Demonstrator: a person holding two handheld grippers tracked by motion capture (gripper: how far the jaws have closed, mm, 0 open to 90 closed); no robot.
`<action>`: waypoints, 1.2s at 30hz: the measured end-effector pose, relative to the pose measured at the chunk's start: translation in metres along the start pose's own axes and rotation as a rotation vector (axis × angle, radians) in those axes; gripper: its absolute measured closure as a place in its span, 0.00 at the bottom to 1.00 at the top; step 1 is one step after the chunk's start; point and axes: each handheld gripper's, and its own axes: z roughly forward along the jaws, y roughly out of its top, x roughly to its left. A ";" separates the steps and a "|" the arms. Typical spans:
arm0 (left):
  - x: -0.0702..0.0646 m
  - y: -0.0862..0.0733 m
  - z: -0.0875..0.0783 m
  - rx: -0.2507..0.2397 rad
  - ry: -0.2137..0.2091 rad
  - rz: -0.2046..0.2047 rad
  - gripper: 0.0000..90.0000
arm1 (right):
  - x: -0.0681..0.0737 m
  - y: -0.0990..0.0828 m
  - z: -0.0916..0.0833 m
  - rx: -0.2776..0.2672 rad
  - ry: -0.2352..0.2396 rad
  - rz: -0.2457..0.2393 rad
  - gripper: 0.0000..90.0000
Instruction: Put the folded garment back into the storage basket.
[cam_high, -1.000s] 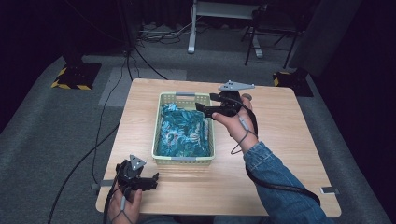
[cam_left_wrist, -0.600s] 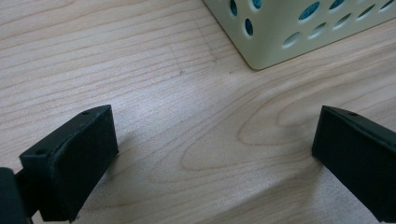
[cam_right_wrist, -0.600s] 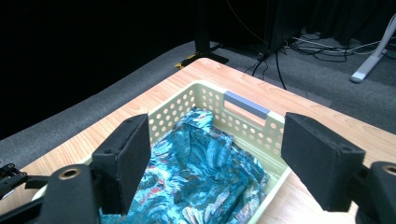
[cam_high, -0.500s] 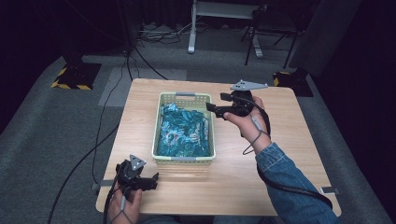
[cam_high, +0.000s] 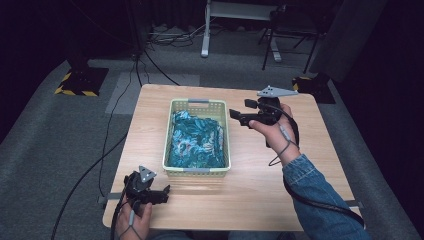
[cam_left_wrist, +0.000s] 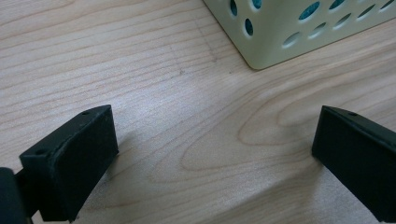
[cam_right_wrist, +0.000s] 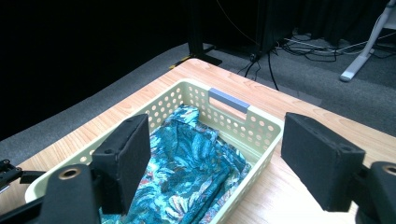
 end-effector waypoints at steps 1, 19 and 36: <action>0.000 0.000 0.000 0.001 -0.001 0.000 0.00 | -0.001 0.000 -0.001 -0.002 -0.002 0.001 0.27; 0.000 0.000 0.000 0.000 0.000 0.000 0.00 | -0.022 -0.007 -0.022 -0.007 -0.023 0.019 0.27; 0.000 0.000 0.000 -0.001 -0.001 -0.001 0.00 | -0.043 -0.018 -0.046 -0.015 -0.059 0.032 0.26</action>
